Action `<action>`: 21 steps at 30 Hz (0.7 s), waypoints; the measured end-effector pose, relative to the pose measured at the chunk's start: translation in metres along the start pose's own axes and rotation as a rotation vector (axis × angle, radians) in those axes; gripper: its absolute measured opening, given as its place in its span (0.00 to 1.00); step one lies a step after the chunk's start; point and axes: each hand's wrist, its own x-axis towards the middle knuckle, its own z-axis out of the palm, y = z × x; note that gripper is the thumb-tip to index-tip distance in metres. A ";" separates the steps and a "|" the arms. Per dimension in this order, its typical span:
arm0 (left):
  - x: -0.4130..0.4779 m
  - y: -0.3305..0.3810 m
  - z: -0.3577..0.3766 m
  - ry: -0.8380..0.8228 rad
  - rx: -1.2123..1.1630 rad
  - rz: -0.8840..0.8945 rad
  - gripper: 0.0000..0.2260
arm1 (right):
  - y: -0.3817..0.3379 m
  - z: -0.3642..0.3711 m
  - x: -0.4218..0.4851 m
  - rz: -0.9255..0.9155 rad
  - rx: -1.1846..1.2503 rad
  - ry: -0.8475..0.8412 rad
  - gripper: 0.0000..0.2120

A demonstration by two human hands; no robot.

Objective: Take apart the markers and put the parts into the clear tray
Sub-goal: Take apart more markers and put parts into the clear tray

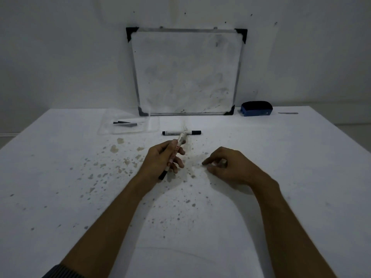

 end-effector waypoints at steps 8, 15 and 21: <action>-0.005 -0.003 0.006 -0.069 0.159 0.035 0.09 | -0.017 0.005 0.005 0.070 0.531 0.389 0.14; -0.010 -0.002 0.009 -0.105 0.295 0.055 0.10 | -0.023 0.012 0.012 0.152 1.357 0.340 0.13; -0.010 -0.003 0.007 -0.105 0.312 0.074 0.11 | -0.024 0.015 0.013 0.146 1.297 0.294 0.13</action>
